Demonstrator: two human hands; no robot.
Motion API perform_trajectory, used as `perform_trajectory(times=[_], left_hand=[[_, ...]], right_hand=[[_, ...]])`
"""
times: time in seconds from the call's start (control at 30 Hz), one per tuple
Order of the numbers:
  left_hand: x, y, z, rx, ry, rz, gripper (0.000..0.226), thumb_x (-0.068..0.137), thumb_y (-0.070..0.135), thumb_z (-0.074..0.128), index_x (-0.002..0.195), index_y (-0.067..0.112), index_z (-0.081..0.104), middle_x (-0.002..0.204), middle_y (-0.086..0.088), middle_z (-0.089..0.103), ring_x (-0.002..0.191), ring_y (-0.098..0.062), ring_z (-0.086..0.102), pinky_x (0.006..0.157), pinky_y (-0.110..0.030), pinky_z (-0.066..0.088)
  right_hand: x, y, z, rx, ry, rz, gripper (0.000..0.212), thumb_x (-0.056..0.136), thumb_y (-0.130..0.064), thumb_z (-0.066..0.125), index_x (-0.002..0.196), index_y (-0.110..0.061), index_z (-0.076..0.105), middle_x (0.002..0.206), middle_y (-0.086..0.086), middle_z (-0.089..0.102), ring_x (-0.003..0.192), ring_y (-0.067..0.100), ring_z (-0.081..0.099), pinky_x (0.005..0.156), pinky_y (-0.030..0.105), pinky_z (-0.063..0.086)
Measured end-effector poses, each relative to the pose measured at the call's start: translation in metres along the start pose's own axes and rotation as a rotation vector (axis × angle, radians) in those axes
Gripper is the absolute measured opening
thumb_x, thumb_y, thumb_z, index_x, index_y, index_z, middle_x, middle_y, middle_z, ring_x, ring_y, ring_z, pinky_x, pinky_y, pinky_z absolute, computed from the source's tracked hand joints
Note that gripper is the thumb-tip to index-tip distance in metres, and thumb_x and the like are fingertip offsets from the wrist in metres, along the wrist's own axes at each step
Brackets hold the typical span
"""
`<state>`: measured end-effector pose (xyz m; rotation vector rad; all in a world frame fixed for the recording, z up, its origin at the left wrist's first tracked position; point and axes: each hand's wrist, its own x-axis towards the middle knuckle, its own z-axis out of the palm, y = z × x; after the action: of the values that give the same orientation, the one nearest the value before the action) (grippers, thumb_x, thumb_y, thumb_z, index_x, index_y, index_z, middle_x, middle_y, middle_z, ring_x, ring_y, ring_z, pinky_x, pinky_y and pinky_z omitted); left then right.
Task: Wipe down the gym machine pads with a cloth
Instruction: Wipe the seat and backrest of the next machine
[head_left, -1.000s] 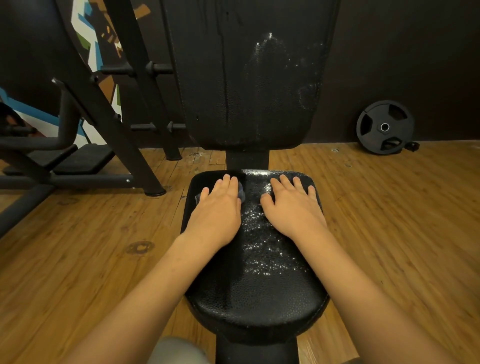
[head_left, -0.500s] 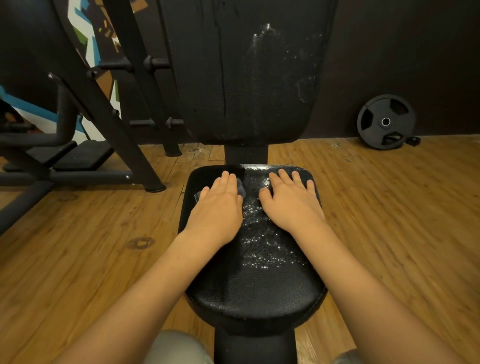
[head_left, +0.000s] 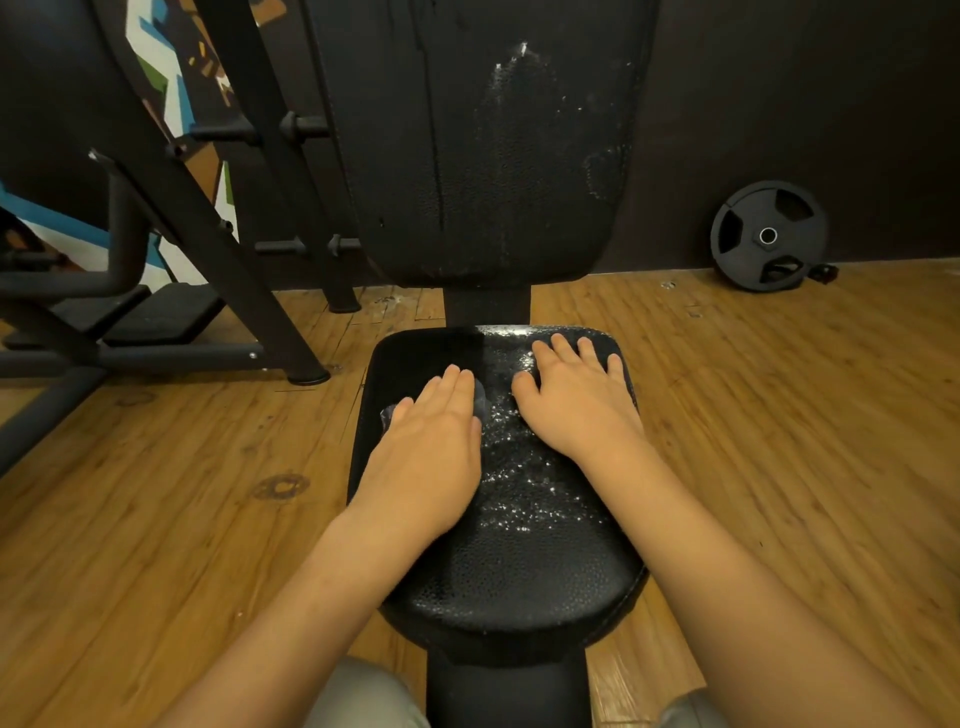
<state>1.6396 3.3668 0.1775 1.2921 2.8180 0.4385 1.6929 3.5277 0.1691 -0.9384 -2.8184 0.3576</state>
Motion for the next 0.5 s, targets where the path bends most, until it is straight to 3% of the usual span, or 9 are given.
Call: perform_trajectory(times=[0.27,0.5], left_hand=[[0.046,0.003,-0.007,-0.009,-0.078,-0.035,0.055,0.111,0.022,0.029,0.162,0.010,0.011,0.170,-0.006,0.010,0.156,-0.021,0.011,0.125,-0.041,0.010],[-0.009,-0.001,0.003,-0.018,0.003,0.007,0.055,0.110,0.024,0.029,0.161,0.015,0.013,0.169,-0.003,0.014,0.155,-0.017,0.014,0.124,-0.038,0.012]], right_hand=[[0.000,0.000,0.000,-0.014,-0.006,-0.001,0.062,0.108,-0.046,0.024,0.164,-0.020,0.020,0.172,0.004,0.011,0.158,0.029,0.003,0.127,0.054,0.002],[0.001,0.001,0.000,-0.008,-0.001,-0.007,0.061,0.108,-0.045,0.024,0.163,-0.020,0.020,0.172,0.004,0.012,0.158,0.029,0.004,0.126,0.053,0.002]])
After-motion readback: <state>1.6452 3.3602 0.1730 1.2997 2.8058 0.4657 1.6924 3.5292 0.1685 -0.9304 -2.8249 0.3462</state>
